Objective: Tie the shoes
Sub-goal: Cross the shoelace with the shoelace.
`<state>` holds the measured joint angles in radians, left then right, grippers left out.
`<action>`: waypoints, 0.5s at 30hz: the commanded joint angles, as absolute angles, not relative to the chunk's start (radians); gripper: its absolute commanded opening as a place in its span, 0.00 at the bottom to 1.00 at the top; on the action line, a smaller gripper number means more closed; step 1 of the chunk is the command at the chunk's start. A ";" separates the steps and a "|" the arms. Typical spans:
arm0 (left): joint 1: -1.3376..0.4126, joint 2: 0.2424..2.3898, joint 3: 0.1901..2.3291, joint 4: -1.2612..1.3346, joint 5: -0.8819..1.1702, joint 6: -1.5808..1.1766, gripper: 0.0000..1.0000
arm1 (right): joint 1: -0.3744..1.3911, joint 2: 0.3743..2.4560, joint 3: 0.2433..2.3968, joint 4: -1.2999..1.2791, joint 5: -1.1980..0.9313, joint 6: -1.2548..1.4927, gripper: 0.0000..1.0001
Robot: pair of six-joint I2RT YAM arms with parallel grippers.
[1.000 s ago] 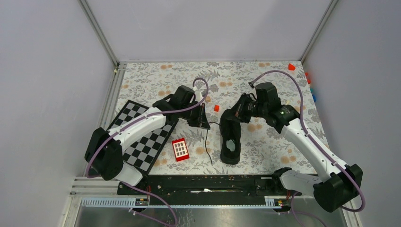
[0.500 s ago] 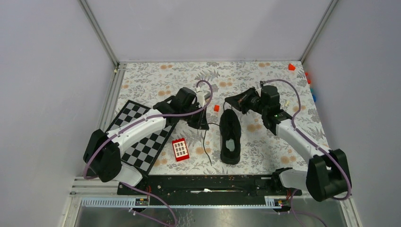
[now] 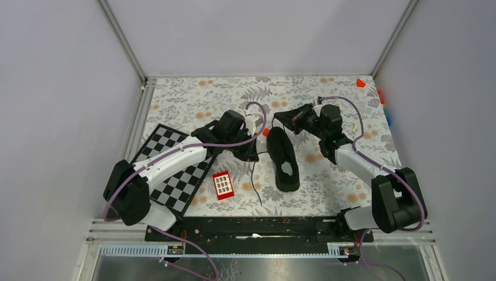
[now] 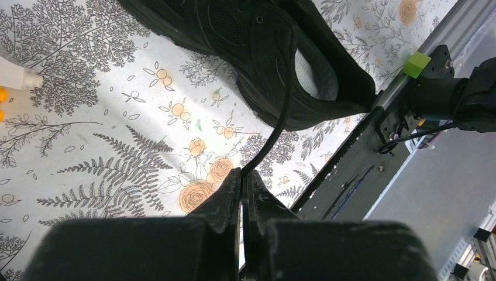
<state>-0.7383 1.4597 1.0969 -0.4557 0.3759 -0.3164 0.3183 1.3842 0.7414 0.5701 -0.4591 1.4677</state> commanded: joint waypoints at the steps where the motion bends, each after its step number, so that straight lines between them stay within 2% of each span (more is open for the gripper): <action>1: -0.743 1.474 1.115 -0.411 0.334 -0.299 0.00 | 0.335 1.331 0.755 0.561 -0.573 1.399 0.00; 11: -0.744 1.494 1.151 -0.377 0.340 -0.330 0.00 | 0.383 1.275 0.777 -0.045 -0.613 1.036 0.00; 15: -0.744 1.481 1.148 -0.380 0.354 -0.335 0.00 | 0.388 1.290 0.774 -0.138 -0.614 0.966 0.00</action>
